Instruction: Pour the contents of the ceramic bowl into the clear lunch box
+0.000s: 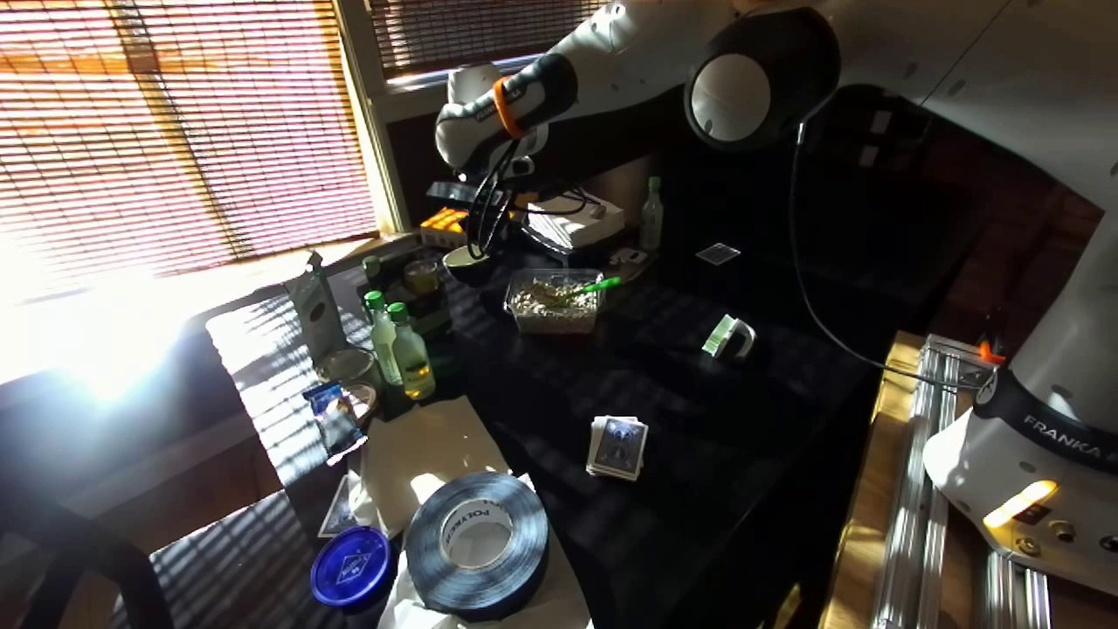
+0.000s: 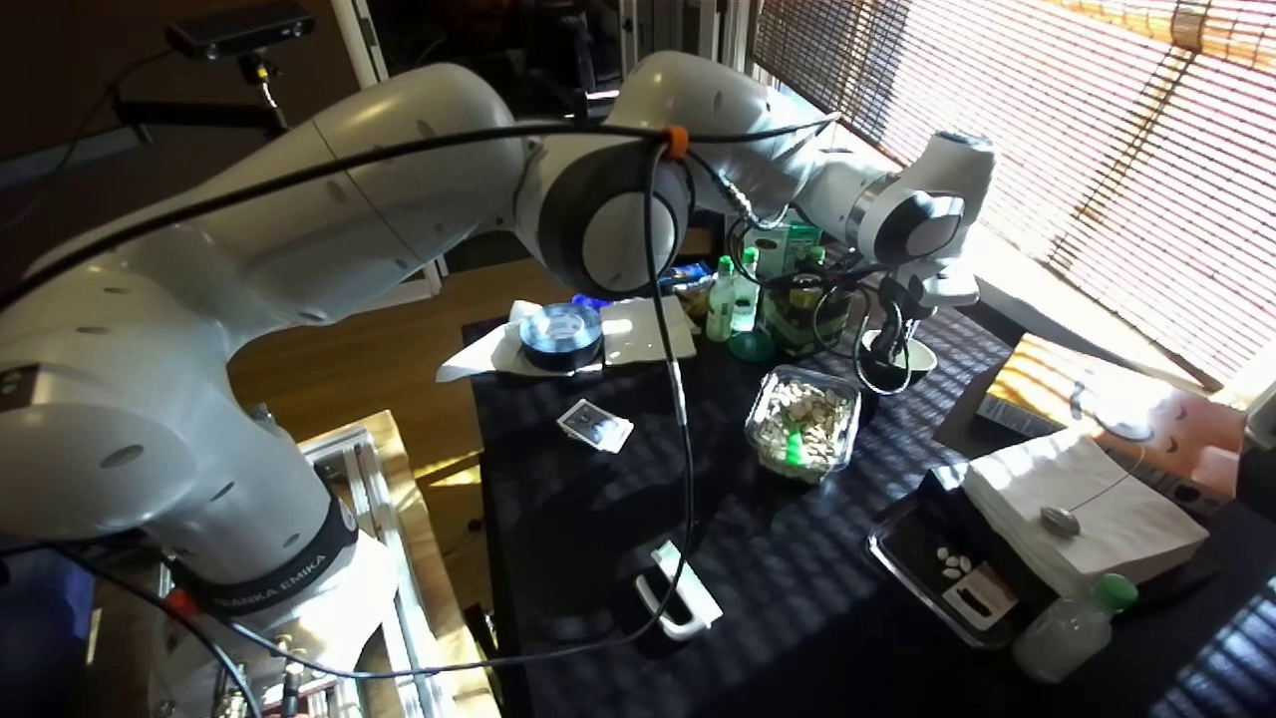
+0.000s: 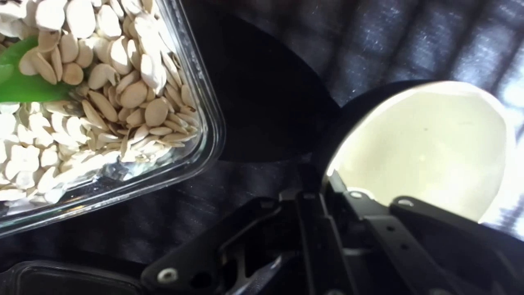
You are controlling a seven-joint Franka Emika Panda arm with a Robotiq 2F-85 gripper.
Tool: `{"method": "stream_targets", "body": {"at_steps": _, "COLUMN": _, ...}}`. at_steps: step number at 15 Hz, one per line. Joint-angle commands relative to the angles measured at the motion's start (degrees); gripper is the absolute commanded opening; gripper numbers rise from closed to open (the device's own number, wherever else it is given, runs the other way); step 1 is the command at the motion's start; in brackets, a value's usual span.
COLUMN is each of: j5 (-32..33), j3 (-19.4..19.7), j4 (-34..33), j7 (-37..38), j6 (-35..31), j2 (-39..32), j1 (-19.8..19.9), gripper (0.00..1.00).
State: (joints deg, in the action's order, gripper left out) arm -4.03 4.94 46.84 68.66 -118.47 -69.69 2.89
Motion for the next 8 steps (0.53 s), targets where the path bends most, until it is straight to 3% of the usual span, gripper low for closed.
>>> {"method": "stream_targets", "body": {"at_steps": 1, "j5": -1.45, "j3": -1.21, "j4": -7.82, "j7": -2.73, "j6": 1.35, "j2": -4.51, "j1": 1.43, "gripper": 0.02}}
{"method": "stream_targets", "body": {"at_steps": 8, "j5": -0.79, "j3": -2.19, "j4": -10.38, "j7": -6.04, "j6": -0.41, "j2": -6.68, "j1": 2.36, "gripper": 0.02}}
